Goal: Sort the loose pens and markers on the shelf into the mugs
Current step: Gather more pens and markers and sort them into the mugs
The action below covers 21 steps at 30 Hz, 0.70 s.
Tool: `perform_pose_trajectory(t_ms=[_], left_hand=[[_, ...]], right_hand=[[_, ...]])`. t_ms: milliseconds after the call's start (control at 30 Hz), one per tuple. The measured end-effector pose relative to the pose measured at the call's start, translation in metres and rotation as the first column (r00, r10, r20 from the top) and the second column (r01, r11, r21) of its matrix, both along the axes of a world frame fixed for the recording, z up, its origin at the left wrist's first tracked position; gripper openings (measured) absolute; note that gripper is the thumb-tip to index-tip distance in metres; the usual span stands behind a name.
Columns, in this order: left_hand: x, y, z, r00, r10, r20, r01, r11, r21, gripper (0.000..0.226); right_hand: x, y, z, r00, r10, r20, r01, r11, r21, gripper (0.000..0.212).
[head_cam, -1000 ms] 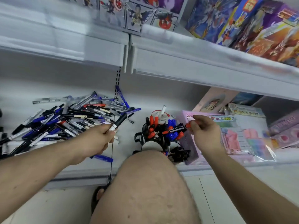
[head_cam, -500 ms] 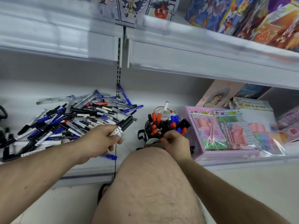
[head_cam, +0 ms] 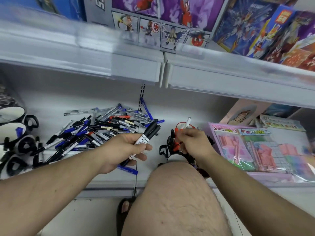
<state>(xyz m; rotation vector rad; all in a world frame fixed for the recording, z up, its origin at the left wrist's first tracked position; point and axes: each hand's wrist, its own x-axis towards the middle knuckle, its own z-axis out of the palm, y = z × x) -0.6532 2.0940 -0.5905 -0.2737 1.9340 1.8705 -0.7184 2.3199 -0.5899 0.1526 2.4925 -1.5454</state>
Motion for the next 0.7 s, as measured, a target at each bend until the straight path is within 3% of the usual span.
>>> perform_pose_trajectory(t_ms=[33, 100, 233, 300, 400, 533, 700], left_hand=[[0.000, 0.001, 0.001, 1.000, -0.001, -0.008, 0.001, 1.000, 0.007, 0.022], [0.000, 0.004, 0.003, 0.998, -0.007, -0.062, 0.005, 0.999, -0.041, 0.024], [0.002, 0.010, 0.002, 0.933, -0.163, -0.322, 0.020, 0.914, -0.405, 0.032], [0.004, 0.011, 0.002, 0.894, -0.219, -0.391, -0.011, 0.861, -0.509, 0.035], [0.006, 0.014, 0.000, 0.867, -0.248, -0.433, -0.054, 0.815, -0.577, 0.042], [0.006, 0.008, 0.000, 0.902, -0.248, -0.352, -0.028, 0.782, -0.622, 0.073], [0.007, 0.001, -0.007, 0.913, -0.282, -0.294, 0.038, 0.777, -0.628, 0.069]], right_hand=[[0.004, -0.009, 0.017, 0.997, 0.040, 0.070, -0.031, 0.992, -0.121, 0.013], [0.010, -0.025, 0.041, 0.977, 0.156, 0.148, -0.125, 0.972, -0.198, 0.018], [0.018, -0.047, 0.053, 0.944, 0.287, 0.160, -0.273, 0.956, -0.104, 0.013], [0.020, -0.050, 0.052, 0.943, 0.288, 0.165, -0.274, 0.957, -0.098, 0.004], [0.022, -0.041, 0.057, 0.965, 0.208, 0.157, -0.182, 0.969, -0.165, 0.008], [0.015, 0.010, 0.079, 0.995, 0.036, -0.092, -0.039, 0.999, -0.037, 0.005], [0.020, 0.093, 0.069, 0.976, -0.035, -0.217, 0.100, 0.949, 0.299, 0.017]])
